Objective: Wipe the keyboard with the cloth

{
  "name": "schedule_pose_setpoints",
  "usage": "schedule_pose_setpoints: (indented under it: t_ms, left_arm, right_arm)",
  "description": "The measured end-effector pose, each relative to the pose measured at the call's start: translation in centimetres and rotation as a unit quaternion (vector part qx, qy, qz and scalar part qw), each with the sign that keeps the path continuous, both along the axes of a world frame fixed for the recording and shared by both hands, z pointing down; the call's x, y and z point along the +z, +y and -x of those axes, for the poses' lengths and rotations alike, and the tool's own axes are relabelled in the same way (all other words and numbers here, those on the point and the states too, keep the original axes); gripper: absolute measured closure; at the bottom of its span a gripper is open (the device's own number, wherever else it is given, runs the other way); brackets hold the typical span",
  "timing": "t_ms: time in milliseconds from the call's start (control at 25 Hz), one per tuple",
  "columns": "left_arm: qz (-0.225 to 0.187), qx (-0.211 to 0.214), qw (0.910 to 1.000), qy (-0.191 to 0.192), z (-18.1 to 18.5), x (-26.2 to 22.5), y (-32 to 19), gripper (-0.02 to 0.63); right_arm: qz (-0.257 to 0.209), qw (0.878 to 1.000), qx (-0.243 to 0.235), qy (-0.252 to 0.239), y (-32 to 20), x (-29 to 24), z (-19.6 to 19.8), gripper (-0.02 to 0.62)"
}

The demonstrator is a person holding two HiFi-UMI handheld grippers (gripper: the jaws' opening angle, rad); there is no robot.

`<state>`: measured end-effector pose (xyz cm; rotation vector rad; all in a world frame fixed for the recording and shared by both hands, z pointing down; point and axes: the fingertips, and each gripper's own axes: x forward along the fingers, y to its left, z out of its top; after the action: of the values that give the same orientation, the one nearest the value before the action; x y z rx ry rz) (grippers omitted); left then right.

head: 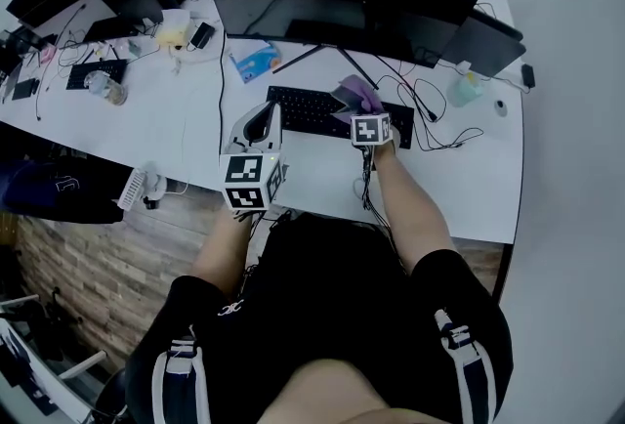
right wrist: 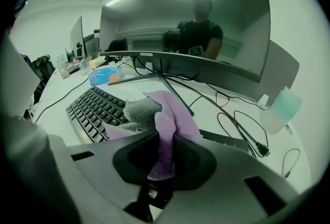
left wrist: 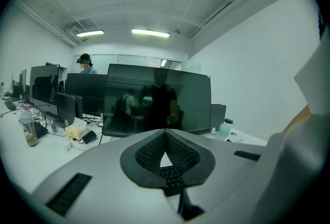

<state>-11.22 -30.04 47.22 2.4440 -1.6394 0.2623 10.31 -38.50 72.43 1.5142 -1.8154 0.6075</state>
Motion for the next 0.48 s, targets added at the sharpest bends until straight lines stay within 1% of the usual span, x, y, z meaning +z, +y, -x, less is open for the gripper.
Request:
schedule_pose_setpoints:
  t_ms: [480]
  left_arm:
    - [-0.005,0.004,1.0,0.001,-3.2,-0.2,0.8,0.595]
  right_arm:
    - [-0.002,1.0,0.027,0.001,1.1,-0.1,-5.9,0.511]
